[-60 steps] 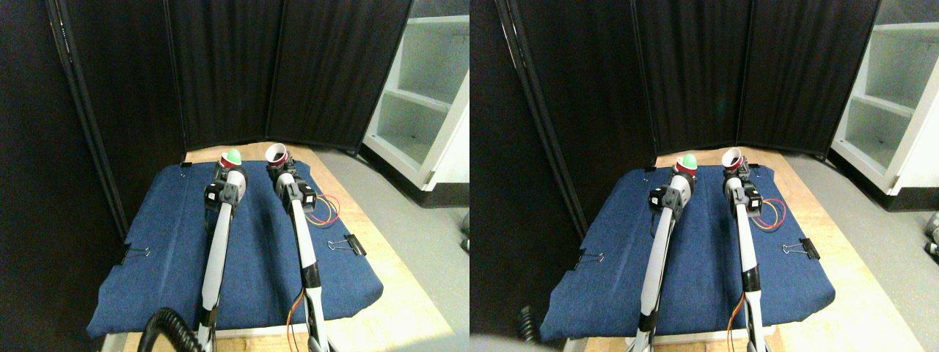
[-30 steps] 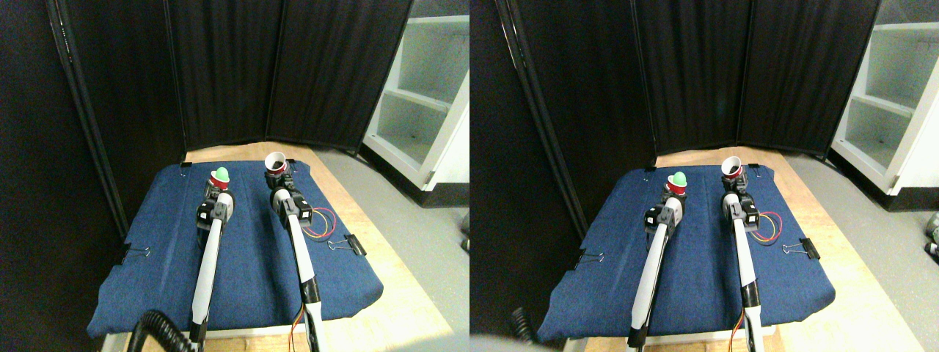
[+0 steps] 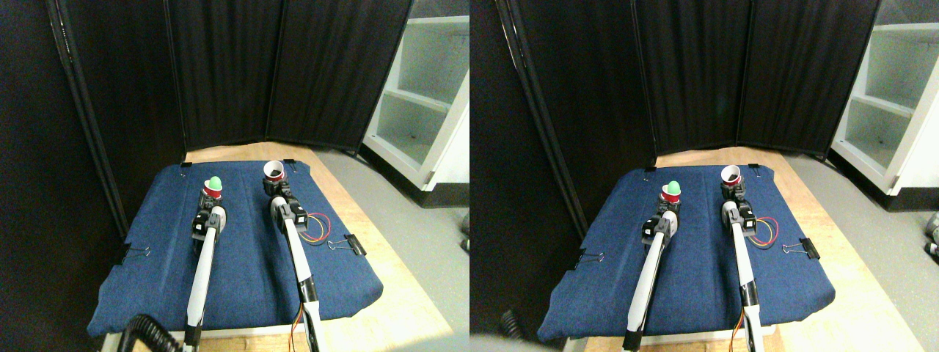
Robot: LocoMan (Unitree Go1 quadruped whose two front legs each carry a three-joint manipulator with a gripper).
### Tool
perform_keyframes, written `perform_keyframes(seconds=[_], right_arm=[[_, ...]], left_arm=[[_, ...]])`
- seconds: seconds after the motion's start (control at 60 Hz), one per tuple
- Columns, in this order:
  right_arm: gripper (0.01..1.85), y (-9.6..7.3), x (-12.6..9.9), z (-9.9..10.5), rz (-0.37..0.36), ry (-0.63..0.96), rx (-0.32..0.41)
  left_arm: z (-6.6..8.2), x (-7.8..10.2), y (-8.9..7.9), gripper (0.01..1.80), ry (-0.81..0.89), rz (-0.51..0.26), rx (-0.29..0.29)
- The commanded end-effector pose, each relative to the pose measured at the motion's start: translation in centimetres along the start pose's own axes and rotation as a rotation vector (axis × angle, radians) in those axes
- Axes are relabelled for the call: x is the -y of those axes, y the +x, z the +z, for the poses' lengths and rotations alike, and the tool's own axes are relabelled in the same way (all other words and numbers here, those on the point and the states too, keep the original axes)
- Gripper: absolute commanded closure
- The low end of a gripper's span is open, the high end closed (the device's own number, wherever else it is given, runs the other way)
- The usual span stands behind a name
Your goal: Pour (bimanual)
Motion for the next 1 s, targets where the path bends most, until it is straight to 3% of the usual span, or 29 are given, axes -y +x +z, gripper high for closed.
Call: perform_keyframes(seconds=[0.017, 0.383, 1.0], right_arm=[[1.85, 0.2, 0.0, -0.1, 0.031, 0.028, 0.017], [1.85, 0.6, 1.9, -0.7, -0.025, 0.023, 0.062], [1.85, 1.3, 4.9, -0.8, -0.088, 0.109, 0.100]], left_arm=[[0.2, 0.5, 0.4, 1.80, -0.034, -0.026, 0.013], [-0.5, 0.2, 1.7, 1.80, -0.091, -0.029, 0.049], [-1.1, -0.4, 1.7, 1.80, -0.109, -0.033, 0.093]])
